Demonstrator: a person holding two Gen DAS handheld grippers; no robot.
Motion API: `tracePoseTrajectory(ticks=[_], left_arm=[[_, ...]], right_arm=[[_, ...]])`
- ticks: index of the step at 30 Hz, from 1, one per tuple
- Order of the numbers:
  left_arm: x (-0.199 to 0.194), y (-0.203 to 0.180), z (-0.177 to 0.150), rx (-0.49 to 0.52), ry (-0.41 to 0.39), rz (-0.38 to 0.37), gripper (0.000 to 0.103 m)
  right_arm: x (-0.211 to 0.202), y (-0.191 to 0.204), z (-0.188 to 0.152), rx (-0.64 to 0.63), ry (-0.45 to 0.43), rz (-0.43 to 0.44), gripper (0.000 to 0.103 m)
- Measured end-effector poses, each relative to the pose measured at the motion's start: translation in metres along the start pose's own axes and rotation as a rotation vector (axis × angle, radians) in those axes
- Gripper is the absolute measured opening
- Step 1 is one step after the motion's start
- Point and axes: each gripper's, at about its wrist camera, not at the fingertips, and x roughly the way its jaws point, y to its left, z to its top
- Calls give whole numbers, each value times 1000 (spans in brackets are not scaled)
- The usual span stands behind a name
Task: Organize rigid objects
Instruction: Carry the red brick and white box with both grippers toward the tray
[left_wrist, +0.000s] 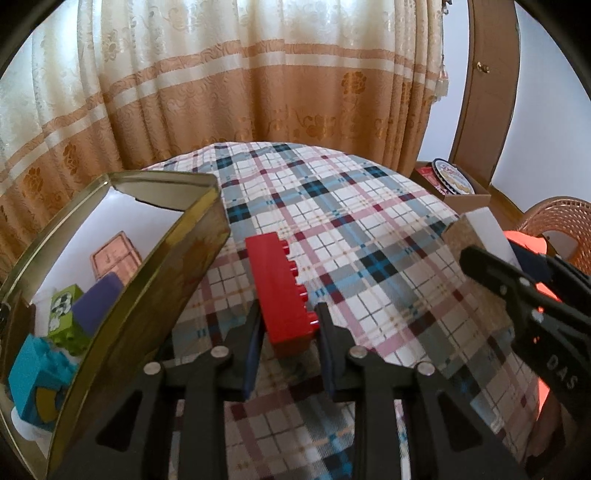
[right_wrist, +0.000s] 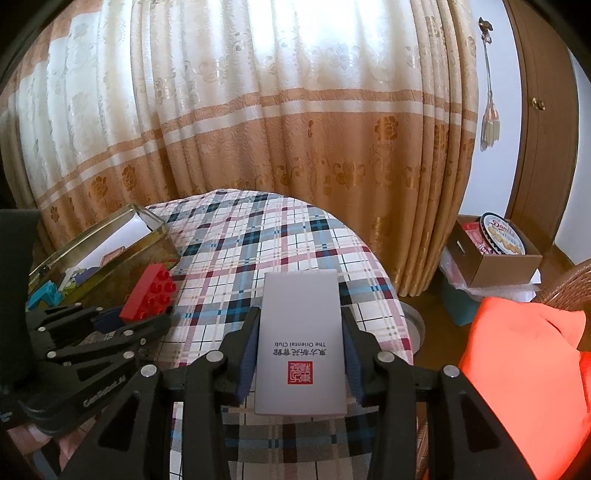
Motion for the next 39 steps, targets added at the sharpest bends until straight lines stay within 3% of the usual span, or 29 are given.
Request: tracePoseTrajectory(ticks=[19,39], left_arm=[[-26,26,-10,-29,-58,20,26],[-46,36,-17,-25,-109,32,26]], right_arm=[[-6,20,-4,-60,4,-9,43],[-16,44,-13,-97,19,38,43]])
